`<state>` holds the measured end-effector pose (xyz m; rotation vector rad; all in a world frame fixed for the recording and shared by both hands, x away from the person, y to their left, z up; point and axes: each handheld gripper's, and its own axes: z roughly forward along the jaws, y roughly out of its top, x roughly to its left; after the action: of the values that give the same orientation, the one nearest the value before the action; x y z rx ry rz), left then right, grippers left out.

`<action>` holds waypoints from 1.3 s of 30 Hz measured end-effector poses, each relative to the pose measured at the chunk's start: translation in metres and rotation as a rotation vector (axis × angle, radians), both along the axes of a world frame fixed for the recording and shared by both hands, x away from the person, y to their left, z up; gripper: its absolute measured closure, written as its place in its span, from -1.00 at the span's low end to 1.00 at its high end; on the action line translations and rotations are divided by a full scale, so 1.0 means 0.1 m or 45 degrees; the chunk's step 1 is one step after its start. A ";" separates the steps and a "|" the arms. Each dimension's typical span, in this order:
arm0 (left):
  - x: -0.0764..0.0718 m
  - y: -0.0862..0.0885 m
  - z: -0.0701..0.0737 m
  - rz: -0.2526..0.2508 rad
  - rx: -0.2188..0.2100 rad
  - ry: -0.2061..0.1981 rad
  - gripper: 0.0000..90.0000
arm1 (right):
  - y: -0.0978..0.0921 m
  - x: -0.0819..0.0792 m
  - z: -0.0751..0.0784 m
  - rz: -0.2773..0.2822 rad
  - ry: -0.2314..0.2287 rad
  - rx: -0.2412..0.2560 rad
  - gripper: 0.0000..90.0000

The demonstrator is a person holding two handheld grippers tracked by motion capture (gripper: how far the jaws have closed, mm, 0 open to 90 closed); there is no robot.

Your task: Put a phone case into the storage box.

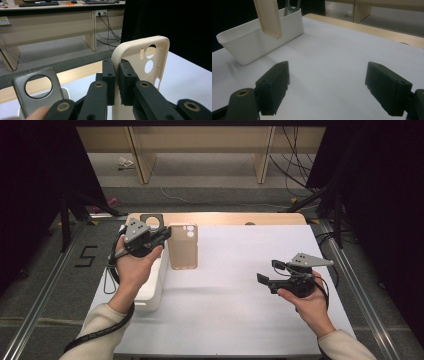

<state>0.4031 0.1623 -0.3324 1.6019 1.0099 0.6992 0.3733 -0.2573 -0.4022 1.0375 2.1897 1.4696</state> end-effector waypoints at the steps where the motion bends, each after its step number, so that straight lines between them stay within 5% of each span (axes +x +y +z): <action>1: 0.00 0.00 0.01 0.001 -0.002 -0.002 0.87 | 0.00 0.00 0.00 0.001 -0.002 -0.001 -0.54; 39: 0.16 0.35 0.18 0.101 0.000 -0.021 0.87 | -0.01 0.01 0.00 -0.004 -0.004 0.002 -0.53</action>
<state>0.4191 0.1973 -0.3146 1.5603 1.0662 0.7644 0.3740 -0.2581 -0.4024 1.0379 2.1839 1.4711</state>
